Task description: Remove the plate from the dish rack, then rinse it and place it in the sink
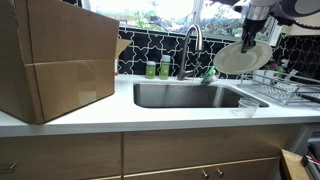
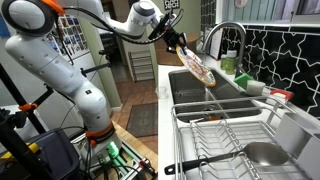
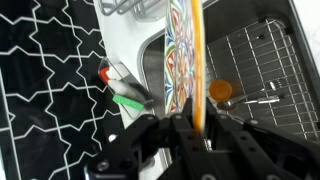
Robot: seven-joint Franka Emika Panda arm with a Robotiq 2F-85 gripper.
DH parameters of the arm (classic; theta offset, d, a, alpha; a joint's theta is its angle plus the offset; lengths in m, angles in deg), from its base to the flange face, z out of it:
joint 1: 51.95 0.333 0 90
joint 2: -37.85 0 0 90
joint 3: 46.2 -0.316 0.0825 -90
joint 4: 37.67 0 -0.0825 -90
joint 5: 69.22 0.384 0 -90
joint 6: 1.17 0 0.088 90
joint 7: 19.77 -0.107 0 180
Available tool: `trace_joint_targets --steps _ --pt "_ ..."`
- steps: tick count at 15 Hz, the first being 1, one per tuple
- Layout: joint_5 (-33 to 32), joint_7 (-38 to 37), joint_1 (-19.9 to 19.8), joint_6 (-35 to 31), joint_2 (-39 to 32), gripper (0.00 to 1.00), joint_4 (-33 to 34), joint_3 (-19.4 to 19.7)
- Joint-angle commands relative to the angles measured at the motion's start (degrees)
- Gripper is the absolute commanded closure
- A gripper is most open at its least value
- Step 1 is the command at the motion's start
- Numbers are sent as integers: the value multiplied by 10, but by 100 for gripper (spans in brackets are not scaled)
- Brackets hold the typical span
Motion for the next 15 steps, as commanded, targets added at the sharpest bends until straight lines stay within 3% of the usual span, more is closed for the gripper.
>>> trace_joint_targets --steps 1,8,15 --pt "-37 12 11 -66 -46 97 13 6" --pt "-95 -28 5 -187 -119 97 38 2" --pt "-52 -84 5 -239 -174 97 73 1"
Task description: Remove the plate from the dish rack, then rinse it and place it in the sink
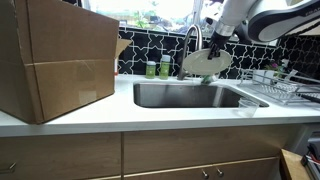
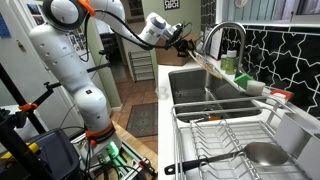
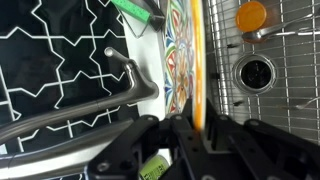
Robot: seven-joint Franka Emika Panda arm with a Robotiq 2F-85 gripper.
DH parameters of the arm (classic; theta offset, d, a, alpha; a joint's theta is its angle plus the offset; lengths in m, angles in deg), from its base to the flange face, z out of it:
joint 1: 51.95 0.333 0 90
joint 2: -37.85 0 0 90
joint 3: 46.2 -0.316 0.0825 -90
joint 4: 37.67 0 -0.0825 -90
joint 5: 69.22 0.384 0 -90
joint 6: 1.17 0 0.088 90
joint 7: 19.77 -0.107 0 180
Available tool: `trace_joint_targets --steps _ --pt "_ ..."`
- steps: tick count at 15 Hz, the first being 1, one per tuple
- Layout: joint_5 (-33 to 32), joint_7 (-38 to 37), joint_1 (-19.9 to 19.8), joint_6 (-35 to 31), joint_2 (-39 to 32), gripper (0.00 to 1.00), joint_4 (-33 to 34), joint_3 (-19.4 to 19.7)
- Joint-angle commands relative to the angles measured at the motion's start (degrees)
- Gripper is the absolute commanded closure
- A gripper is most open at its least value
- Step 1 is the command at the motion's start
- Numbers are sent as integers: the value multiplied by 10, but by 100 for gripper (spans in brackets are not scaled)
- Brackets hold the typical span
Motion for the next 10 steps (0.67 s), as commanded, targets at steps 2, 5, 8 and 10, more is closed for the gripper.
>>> trace_joint_targets --steps 2,5,8,10 --pt "52 -7 3 -38 -27 97 23 5" --pt "119 17 4 -37 -33 97 26 3" --pt "102 11 -1 -10 -38 97 30 -4" --pt "97 21 -1 -11 -35 97 25 -3"
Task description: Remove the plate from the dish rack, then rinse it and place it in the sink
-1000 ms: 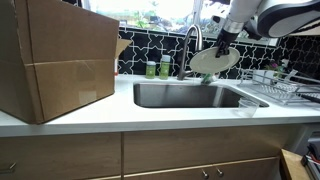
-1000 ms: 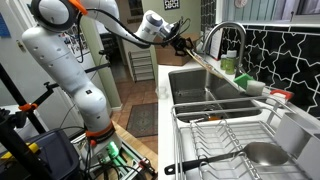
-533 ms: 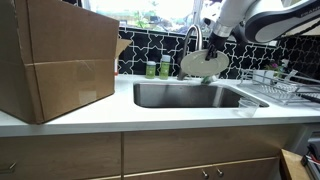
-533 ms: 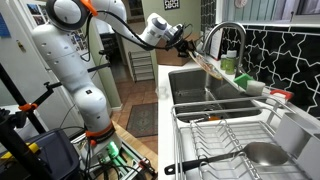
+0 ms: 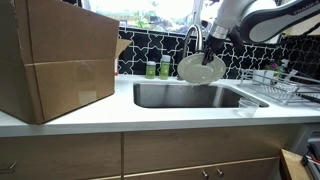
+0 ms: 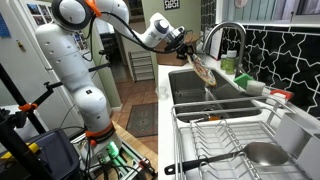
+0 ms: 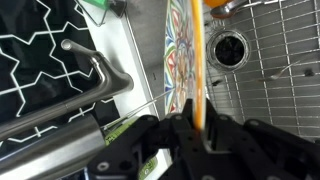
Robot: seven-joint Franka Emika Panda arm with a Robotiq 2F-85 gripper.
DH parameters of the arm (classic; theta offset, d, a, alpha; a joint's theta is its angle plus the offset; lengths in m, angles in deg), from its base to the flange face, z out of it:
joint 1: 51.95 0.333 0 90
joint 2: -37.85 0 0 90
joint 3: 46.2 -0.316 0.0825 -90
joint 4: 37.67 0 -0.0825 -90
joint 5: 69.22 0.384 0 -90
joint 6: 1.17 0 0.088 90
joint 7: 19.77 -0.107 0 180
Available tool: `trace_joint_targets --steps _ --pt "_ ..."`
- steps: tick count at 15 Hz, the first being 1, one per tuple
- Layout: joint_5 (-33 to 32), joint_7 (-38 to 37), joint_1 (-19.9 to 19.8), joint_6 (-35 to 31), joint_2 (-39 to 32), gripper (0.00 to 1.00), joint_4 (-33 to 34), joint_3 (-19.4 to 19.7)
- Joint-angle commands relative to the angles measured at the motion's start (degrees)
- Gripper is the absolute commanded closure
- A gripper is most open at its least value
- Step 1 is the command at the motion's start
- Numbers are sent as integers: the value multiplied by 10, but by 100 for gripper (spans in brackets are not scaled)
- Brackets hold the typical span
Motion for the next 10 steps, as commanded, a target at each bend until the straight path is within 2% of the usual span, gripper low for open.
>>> trace_joint_targets --steps 1,4,10 --pt "-9 26 -3 13 0 97 8 -1" --pt "0 65 -1 13 11 97 2 0" --pt "-11 83 -2 13 19 97 1 0"
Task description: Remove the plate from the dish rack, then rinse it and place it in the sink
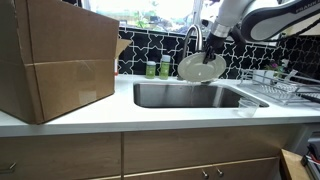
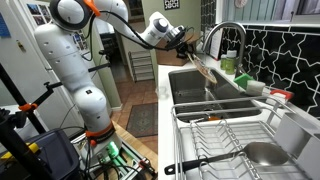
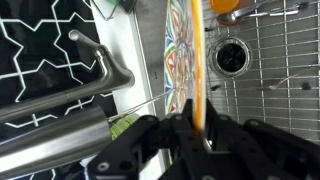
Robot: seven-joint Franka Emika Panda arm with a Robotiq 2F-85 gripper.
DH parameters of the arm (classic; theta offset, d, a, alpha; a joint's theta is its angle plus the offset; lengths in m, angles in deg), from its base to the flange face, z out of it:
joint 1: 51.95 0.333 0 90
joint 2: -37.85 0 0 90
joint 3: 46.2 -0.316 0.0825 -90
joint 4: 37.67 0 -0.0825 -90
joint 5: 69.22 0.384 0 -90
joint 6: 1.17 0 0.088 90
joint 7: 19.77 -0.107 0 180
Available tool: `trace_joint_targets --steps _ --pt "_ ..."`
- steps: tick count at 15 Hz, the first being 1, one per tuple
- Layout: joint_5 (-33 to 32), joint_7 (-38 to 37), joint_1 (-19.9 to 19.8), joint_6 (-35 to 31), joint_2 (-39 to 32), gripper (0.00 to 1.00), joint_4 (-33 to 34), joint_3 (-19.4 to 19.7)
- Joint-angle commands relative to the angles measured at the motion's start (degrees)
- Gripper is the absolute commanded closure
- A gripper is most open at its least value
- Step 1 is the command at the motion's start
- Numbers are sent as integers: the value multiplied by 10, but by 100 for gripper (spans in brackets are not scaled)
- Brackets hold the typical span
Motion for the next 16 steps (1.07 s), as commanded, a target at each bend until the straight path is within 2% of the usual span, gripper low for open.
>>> trace_joint_targets --steps 1,11,16 --pt "-7 28 -2 11 14 97 -1 1" --pt "22 44 -2 -12 11 97 -2 4" --pt "68 42 -2 -57 12 97 -10 8"
